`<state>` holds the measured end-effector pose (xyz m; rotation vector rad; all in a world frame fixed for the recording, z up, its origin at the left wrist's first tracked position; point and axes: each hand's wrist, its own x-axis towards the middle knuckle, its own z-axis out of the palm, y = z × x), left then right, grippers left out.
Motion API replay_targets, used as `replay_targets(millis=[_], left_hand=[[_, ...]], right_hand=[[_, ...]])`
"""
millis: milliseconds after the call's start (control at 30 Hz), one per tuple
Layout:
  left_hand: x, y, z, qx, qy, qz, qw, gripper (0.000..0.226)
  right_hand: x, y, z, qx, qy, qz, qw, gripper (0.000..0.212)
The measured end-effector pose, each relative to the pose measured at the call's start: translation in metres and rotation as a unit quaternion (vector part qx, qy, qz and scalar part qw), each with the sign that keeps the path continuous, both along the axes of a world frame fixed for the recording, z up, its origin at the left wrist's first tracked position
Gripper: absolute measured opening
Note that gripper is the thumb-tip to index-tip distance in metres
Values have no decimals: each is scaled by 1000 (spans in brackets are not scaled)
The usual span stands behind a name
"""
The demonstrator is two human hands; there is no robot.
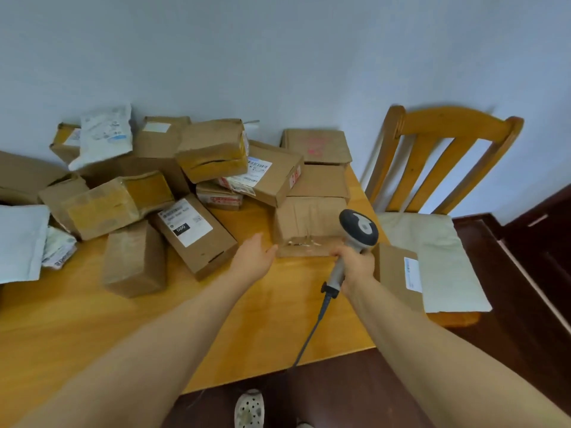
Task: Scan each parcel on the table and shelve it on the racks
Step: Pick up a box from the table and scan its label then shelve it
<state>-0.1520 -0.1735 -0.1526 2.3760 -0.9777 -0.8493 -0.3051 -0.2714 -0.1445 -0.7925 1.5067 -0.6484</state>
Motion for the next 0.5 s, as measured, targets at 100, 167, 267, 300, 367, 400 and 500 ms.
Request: replay_targets(millis=[100, 167, 267, 300, 367, 400, 500], left_hand=[[12, -37, -5, -15, 42, 17, 999, 60], [18, -55, -7, -18, 80, 36, 996, 63], [23, -72, -17, -26, 122, 55, 991, 61], [24, -76, -20, -28, 131, 59, 989, 58], [21, -78, -24, -31, 131, 63, 989, 51], [19, -76, -24, -31, 126, 64, 989, 48], [7, -62, -20, -35, 118, 74, 990, 47]], right_hand=[[-1, -26, -3, 12, -10, -16, 1000, 42], [0, -37, -4, 19, -24, 0, 1000, 40], [3, -49, -8, 25, -33, 30, 999, 38], [4, -51, -10, 24, -35, 40, 998, 38], [2, -53, -16, 16, -24, 55, 998, 35], [-1, -51, -18, 11, -16, 60, 998, 33], [-16, -40, -23, 11, -14, 65, 998, 39]])
